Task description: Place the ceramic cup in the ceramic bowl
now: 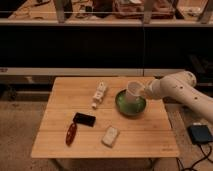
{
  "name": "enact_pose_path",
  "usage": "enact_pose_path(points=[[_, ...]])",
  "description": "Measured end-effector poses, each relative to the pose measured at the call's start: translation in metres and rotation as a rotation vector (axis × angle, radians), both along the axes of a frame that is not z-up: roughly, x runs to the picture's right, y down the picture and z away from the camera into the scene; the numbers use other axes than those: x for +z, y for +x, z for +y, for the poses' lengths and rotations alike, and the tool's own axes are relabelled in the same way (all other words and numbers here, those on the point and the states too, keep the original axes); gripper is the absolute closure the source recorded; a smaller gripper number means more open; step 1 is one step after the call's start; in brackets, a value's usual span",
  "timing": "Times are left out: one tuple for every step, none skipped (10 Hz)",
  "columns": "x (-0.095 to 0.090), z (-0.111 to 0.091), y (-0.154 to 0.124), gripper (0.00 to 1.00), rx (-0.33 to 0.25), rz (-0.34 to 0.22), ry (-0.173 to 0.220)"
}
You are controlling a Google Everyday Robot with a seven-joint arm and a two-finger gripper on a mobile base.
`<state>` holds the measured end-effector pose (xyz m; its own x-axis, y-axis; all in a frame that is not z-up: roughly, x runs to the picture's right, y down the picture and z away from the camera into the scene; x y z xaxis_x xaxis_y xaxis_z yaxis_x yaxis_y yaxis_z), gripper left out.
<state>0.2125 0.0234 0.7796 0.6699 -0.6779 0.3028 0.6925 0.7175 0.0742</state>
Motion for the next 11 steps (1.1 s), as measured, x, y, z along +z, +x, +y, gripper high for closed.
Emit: enact_pose_path(points=[[0.004,0.001,-0.001,0.63,0.002,-0.001,-0.006],[0.01,0.003,0.0,0.54,0.004,0.003,-0.013],[0.017,0.007,0.007,0.41,0.005,0.018,-0.023],[0.021,0.009,0.012,0.32,0.006,0.03,-0.031],[0.025,0.011,0.016,0.24,0.006,0.043,-0.038],[0.028,0.01,0.017,0.2,0.008,0.047,-0.041],[0.031,0.009,0.014,0.2,0.024,0.039,-0.036],[0.033,0.008,0.012,0.2,0.049,0.023,-0.028],[0.033,0.006,0.008,0.2,0.092,-0.005,-0.015],[0.031,0.002,0.004,0.2,0.125,-0.033,0.007],[0.029,0.0,0.004,0.2,0.138,-0.043,0.017]])
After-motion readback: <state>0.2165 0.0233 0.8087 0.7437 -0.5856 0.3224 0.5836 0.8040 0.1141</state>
